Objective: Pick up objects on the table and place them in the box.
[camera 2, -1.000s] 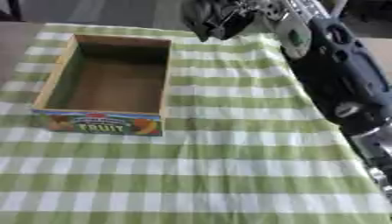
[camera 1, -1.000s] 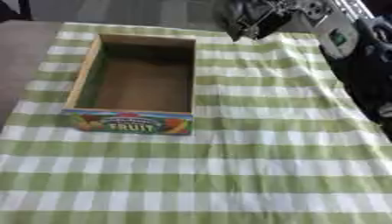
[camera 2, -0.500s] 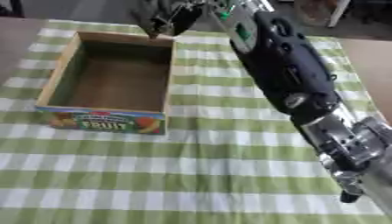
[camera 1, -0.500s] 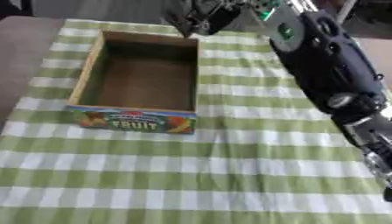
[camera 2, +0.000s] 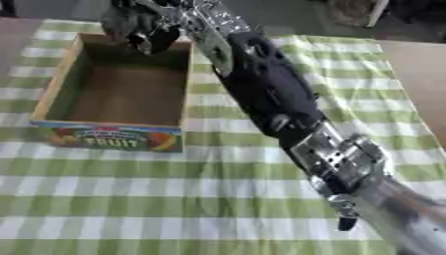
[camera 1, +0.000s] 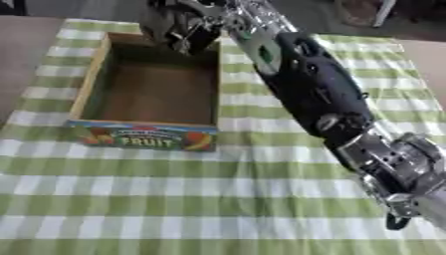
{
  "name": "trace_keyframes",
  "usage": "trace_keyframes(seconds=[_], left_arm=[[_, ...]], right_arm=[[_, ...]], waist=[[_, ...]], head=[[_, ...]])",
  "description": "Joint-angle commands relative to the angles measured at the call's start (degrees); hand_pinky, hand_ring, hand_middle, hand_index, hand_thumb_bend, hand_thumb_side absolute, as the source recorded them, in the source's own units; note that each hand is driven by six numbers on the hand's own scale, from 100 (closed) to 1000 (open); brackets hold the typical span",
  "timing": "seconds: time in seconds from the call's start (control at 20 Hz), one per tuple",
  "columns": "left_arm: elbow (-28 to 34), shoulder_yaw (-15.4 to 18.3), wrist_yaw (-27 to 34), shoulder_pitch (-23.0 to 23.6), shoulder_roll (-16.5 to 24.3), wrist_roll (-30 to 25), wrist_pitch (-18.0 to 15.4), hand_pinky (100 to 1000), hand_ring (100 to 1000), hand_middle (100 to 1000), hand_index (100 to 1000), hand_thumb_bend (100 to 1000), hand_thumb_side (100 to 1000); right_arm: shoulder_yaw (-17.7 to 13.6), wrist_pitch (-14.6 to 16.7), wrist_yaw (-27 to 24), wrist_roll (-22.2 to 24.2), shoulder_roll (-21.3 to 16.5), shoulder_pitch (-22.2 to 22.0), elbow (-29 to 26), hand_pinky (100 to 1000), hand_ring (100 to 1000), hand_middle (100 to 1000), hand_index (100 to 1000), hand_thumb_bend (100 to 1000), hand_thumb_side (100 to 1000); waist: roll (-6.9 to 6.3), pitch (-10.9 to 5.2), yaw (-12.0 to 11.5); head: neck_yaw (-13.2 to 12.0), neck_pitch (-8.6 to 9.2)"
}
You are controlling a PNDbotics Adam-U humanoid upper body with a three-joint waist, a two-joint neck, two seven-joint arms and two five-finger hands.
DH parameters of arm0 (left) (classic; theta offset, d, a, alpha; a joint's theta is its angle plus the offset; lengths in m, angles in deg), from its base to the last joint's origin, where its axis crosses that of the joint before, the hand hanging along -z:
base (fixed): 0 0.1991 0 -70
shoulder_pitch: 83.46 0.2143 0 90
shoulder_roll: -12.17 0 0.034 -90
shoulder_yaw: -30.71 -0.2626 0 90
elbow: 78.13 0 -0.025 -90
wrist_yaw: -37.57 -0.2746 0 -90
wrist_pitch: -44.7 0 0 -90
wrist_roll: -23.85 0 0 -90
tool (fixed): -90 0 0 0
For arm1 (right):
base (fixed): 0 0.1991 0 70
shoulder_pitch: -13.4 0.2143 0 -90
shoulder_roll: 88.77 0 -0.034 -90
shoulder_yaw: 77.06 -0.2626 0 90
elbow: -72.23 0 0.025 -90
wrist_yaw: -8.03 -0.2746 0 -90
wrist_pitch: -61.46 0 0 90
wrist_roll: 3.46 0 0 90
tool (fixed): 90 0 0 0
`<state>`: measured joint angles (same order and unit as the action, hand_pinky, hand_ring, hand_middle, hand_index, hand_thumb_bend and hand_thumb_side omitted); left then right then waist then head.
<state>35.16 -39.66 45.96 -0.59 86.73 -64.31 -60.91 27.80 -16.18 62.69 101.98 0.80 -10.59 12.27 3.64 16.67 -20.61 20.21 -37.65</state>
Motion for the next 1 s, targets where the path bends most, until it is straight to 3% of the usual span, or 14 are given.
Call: trace_keyframes(seconds=[0.05, 0.25, 0.75, 1.0], left_arm=[[1.3, -0.3, 0.4, -0.6, 1.1, -0.3, 0.0, 303, 343, 617, 388, 100, 750], [1.3, -0.3, 0.5, -0.8, 0.9, -0.5, 0.1, 303, 342, 617, 387, 100, 751], [1.3, -0.6, 0.7, -1.1, 0.7, -1.1, 0.3, 302, 342, 617, 384, 100, 752], [1.3, -0.6, 0.7, -1.2, 0.6, -1.2, 0.3, 302, 341, 617, 383, 100, 753]], right_arm=[[-0.9, -0.3, 3.2, -2.0, 1.4, 1.2, 2.0, 785, 792, 454, 496, 100, 118], [-0.7, 0.1, 7.4, -4.2, 3.1, 0.2, 4.5, 784, 790, 453, 493, 100, 118], [-1.2, 0.3, 12.0, -7.1, 5.8, -1.4, 8.6, 786, 793, 463, 500, 100, 117], [-1.2, 1.4, 13.2, -7.2, 6.1, -1.7, 9.4, 799, 812, 506, 574, 100, 117]], waist=[[-0.32, -0.82, -0.3], [-0.05, -0.61, -0.6], [0.08, -0.14, -1.1], [0.15, 0.11, -1.2]], head=[[0.7, 0.51], [0.6, 0.66], [0.9, 0.7], [0.8, 0.74]])
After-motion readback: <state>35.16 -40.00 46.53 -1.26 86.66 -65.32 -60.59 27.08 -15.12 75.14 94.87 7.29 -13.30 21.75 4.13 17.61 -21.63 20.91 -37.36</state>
